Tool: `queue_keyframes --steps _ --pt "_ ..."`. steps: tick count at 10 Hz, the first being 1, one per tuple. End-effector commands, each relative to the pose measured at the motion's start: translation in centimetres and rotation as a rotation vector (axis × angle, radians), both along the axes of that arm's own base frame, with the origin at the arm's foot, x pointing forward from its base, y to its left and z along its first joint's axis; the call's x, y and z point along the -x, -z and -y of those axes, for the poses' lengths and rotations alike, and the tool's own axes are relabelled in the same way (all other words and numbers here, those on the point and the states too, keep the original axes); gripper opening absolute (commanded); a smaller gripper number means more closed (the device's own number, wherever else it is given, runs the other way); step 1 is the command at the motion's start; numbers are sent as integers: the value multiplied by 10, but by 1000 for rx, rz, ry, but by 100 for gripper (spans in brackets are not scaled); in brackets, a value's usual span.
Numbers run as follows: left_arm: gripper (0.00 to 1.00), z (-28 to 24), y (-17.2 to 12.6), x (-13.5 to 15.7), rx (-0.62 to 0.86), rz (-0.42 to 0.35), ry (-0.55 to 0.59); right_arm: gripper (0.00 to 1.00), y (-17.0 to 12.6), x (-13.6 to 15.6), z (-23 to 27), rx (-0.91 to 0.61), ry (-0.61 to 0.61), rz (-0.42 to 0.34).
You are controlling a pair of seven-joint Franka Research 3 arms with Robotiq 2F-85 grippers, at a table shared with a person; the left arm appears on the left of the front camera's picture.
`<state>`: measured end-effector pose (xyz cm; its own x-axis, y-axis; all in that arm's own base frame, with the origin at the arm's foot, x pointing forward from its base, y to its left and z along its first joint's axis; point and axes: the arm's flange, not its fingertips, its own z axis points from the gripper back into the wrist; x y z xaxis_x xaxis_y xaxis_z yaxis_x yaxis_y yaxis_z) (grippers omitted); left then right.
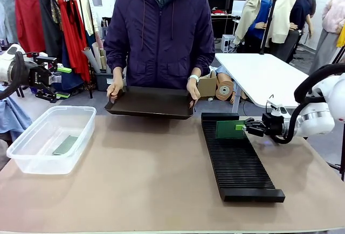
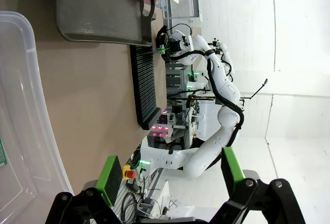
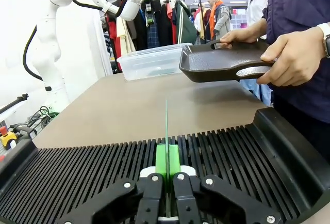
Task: Sort PCBs into racks and boxes based on the side picked up.
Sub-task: If the short side of the Blank PCB is picked up, insert it into the PCB Rack ; if the long side is picked up, place it in the Organizing box.
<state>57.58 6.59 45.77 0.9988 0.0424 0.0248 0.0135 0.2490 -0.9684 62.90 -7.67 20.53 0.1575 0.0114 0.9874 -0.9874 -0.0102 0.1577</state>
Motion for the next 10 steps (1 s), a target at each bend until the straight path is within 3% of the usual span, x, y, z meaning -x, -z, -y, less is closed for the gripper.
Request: queue_keyframes --steps 1,10 --pt "100 0 -2 1 -4 -5 -8 0 3 -8 -2 6 -3 -12" --pt "100 0 -2 1 -4 -5 -8 0 9 -3 -2 34 -27 -29"
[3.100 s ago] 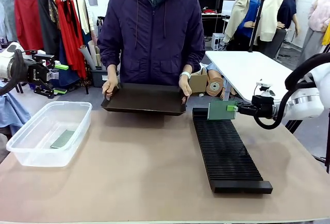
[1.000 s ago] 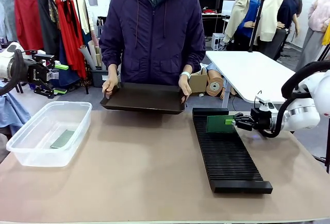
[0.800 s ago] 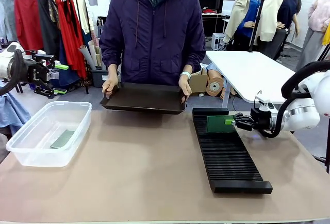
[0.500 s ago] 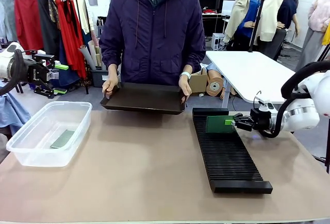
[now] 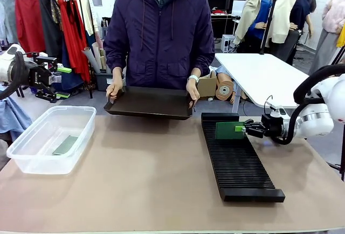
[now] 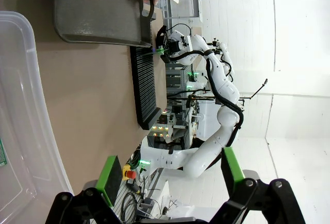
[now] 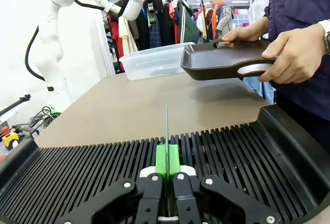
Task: Sort PCBs into racks and boxes based on the side picked up.
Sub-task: If the short side of the Blank PCB is picked up, insert it into the PCB Rack ; if the long side is picked up, place it in the Organizing box.
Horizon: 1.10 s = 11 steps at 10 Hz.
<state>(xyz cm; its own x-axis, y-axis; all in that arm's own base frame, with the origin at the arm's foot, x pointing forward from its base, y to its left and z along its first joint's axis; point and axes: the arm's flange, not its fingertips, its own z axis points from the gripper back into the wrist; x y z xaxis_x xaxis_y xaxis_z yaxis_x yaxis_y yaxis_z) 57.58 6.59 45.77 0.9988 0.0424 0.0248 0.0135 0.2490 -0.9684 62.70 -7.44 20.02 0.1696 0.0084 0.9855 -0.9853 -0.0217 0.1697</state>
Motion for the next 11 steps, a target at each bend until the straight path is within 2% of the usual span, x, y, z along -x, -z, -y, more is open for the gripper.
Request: queue_keyframes --steps 1,9,10,11 --pt "100 0 -2 1 -4 -5 -8 0 5 -5 1 51 -15 -10" --pt "100 0 -2 1 -4 -5 -8 0 14 -5 6 45 -9 -55" --pt "100 0 -2 1 -4 -5 -8 2 15 -5 7 34 -5 -59" --pt "100 0 -2 1 -4 -5 -8 15 15 -5 7 22 5 -69"
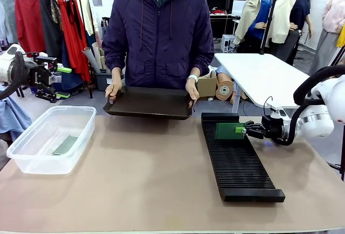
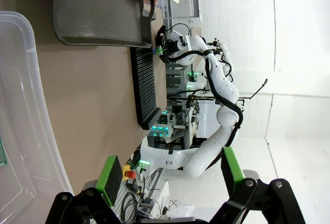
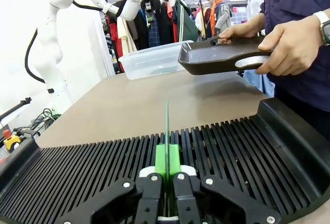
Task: Sort PCBs into racks and boxes based on the side picked up.
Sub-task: If the short side of the Blank PCB is picked up, insert it into the PCB Rack ; if the long side is picked up, place it in the Organizing box.
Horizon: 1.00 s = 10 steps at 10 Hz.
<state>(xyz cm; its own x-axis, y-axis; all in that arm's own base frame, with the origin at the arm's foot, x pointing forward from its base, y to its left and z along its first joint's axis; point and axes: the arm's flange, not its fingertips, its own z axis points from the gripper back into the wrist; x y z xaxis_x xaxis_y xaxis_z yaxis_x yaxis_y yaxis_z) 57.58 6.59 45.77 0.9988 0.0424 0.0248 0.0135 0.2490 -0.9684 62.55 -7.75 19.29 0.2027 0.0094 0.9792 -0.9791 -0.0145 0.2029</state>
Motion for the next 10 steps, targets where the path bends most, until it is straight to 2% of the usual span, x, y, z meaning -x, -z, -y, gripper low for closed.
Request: queue_keyframes --steps 1,4,5,9,10 --pt "100 0 -2 1 -4 -5 -8 35 4 -7 4 -3 3 -44" --pt "100 0 -2 1 -4 -5 -8 94 -1 -8 4 -29 8 -65" --pt "100 0 -2 1 -4 -5 -8 100 -3 -9 3 -38 11 -67" --pt "100 0 -2 1 -4 -5 -8 100 -6 -11 2 -11 -13 -59" --pt "100 0 -2 1 -4 -5 -8 100 -3 -4 1 -13 0 -47"
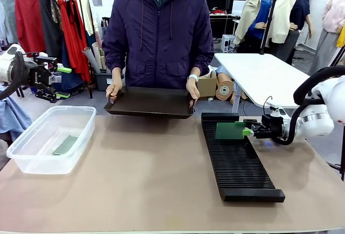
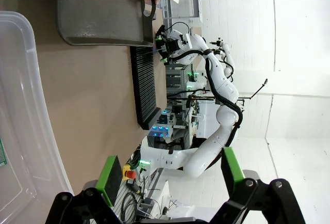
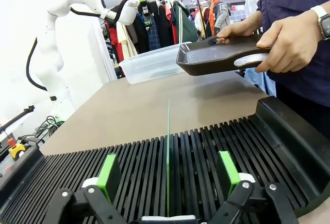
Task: Sort PCBs into racks and boxes based on the side picked up.
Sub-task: If the short side of the Blank PCB is picked up, insert it into the PCB Rack ; if the long side is picked up, place it in the Organizing box.
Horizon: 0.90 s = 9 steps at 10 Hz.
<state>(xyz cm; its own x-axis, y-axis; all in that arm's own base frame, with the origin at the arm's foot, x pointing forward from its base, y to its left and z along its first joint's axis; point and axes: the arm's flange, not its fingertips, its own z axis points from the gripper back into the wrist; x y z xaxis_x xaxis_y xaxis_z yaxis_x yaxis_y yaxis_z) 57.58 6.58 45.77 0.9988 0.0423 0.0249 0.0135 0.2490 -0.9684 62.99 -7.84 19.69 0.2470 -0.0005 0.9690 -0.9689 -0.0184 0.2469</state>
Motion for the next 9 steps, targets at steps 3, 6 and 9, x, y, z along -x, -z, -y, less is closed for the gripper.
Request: queue_keyframes --steps 3,6,9 --pt "100 0 -2 1 -4 -5 -8 100 1 1 0 -3 2 -2" --pt "100 0 -2 1 -4 -5 -8 100 1 1 0 -3 2 -2" --pt "100 0 -2 1 -4 -5 -8 100 1 1 0 -3 2 -2"
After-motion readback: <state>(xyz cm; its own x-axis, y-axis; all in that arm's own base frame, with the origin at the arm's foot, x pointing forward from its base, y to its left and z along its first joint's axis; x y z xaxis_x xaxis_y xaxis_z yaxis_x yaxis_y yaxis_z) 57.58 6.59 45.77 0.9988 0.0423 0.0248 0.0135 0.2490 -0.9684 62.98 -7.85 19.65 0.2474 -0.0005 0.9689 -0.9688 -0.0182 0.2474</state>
